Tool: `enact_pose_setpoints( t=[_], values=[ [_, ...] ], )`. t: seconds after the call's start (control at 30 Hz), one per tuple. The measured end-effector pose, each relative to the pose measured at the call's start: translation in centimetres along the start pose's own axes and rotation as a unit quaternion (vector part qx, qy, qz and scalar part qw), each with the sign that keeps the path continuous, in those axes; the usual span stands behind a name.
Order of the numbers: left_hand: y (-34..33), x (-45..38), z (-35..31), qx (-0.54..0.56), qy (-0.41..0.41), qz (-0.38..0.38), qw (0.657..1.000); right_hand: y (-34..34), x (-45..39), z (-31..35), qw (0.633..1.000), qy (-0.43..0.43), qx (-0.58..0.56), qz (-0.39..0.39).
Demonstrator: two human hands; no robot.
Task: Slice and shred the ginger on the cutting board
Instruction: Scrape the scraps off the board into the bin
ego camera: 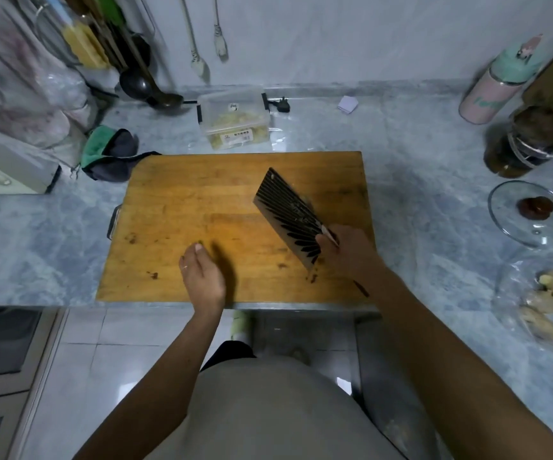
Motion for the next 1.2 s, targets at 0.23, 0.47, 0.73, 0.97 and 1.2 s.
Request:
enact_pose_setpoints(
  t=[0.23, 0.47, 0.73, 0.97, 1.2],
  values=[
    [-1.1, 0.4, 1.0, -0.104, -0.049, -0.007, 0.993, -4.2, 1.7, 4.9, 0.994, 0.068, -0.058, 0.067],
    [-1.4, 0.3, 1.3, -0.135, -0.089, -0.02, 0.987, -2.3, 2.1, 0.9, 0.997, 0.005, -0.076, 0.007],
    [-3.6, -0.6, -0.4, -0.168, -0.104, 0.026, 0.98, 0.7, 3.1, -1.0, 0.981, -0.006, -0.149, -0.126],
    [-9.2, 0.0, -2.9, -0.191, -0.113, 0.063, 0.973, 3.2, 4.3, -2.4, 0.964, -0.113, -0.137, -0.198],
    [-13.7, -0.7, -8.2, -0.039, -0.251, 0.254, 0.933, 1.9, 5.2, -3.0, 0.946, -0.16, -0.162, -0.232]
  ],
)
Point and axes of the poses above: each hand's wrist, its own x-axis away from the middle knuckle, its own y-axis out of the back of the hand, z = x × y, the point moved 5 cm from there along -x, towards the middle knuckle, and after that the axes turned 8 degrees about z, right-handed, at the moved point
